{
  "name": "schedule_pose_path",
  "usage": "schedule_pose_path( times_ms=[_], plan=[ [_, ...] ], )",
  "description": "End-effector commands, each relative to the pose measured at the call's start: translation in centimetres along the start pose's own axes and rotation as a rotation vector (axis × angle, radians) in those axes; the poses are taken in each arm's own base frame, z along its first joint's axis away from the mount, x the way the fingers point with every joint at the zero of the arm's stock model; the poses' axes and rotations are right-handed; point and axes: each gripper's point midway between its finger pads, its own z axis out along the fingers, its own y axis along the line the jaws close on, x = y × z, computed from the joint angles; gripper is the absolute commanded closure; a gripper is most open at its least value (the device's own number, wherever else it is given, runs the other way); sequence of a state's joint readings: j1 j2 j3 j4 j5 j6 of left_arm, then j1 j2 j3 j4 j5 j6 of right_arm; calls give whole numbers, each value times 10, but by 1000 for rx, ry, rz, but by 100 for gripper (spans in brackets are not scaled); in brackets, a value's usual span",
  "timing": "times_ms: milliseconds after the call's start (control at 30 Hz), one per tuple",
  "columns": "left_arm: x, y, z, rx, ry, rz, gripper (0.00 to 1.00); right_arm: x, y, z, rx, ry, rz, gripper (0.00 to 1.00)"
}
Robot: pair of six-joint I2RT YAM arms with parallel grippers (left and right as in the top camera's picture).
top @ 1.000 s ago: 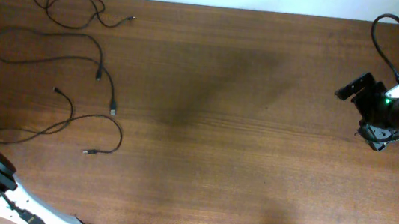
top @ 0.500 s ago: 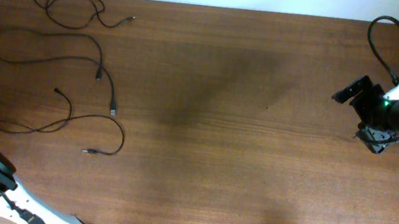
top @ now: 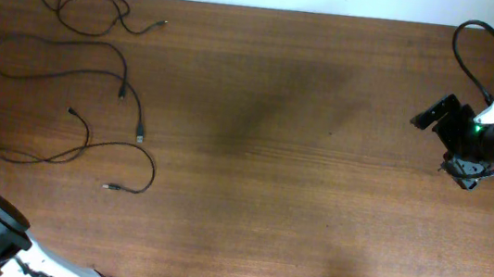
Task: Untangle cables
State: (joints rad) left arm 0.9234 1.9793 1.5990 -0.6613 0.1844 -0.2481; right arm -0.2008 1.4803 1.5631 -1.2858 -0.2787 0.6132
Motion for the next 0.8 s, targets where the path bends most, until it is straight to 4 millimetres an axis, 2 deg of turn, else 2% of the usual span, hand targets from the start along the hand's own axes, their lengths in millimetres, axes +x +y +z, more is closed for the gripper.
schedule_pose_path(
  times_ms=[0,33,67,100,133,233,300,333,500,633,767],
  plan=[
    [12,-47,-31,246,77,-52,40,3,5,-10,-25,-23,-30,1],
    [22,-57,-33,298,124,-58,42,3,5,-12,-30,-29,-32,1],
    [37,-66,-33,323,181,-62,50,4,7,-15,-39,-31,-34,1],
    [54,-73,-31,311,236,-56,67,7,9,-16,-55,-22,-35,1],
    [68,-76,-27,277,273,-41,71,9,12,-16,-72,-7,-35,1],
    [93,-82,-12,161,295,41,78,14,16,-16,-99,19,-34,1],
    [106,-87,1,65,272,121,97,17,18,-16,-111,34,-32,1],
    [112,-94,8,37,257,163,100,19,18,-17,-113,45,-30,1],
    [152,-115,45,-71,265,315,100,25,14,-17,-98,70,-20,1],
    [170,-105,69,-156,295,336,100,30,14,-18,-102,84,-40,1],
    [185,-91,87,-196,349,334,100,32,17,-30,-129,45,-59,1]
  ],
)
